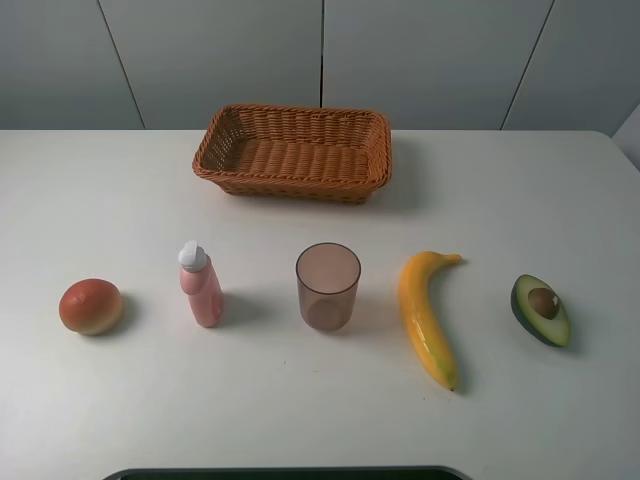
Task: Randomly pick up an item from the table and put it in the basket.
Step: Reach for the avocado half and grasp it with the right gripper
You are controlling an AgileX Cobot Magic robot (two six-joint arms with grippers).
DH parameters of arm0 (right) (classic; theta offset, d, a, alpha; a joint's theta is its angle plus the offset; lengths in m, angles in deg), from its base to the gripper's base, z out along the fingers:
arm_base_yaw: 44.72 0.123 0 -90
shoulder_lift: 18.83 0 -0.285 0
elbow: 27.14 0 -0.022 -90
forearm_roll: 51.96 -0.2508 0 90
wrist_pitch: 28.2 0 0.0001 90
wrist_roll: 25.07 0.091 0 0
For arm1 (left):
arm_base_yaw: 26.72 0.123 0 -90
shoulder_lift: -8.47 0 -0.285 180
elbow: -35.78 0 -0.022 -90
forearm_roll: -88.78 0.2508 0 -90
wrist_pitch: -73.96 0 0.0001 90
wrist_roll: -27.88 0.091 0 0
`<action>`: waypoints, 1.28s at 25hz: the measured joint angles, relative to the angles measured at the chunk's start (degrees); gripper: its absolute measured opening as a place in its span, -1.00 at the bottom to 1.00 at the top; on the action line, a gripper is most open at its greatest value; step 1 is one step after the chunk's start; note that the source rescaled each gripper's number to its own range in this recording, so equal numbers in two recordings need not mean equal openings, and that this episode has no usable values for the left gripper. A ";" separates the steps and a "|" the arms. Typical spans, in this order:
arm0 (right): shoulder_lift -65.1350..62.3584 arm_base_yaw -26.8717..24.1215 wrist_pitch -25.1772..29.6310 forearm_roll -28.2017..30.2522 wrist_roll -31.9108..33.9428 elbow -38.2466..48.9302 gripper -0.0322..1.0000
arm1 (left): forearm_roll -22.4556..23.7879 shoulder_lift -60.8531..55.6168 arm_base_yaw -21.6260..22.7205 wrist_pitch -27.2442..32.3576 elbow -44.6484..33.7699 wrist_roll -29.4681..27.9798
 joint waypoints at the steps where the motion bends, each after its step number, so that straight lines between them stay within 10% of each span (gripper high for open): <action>1: 0.00 0.00 0.00 0.00 0.00 0.00 1.00 | 0.00 0.00 0.00 0.00 0.00 0.00; 32: 0.00 0.00 0.00 0.00 0.00 0.00 1.00 | 0.00 0.00 0.00 0.00 0.00 0.00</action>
